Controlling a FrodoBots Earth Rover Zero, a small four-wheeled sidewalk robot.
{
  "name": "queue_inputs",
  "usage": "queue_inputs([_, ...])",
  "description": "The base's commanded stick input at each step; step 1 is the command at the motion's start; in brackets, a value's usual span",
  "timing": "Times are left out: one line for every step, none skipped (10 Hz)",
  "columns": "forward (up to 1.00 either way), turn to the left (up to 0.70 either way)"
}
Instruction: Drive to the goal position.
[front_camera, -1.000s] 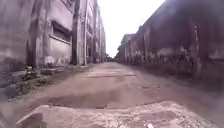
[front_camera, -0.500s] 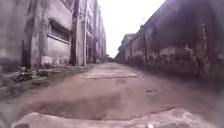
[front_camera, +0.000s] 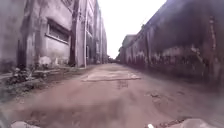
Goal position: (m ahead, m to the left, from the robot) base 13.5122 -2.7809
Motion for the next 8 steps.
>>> queue_inputs([0.5,0.0])
queue_inputs([0.5,0.0])
queue_inputs([0.5,0.0])
queue_inputs([0.5,0.0])
queue_inputs([0.5,0.0])
queue_inputs([0.5,0.0])
queue_inputs([0.5,0.0])
queue_inputs([0.5,0.0])
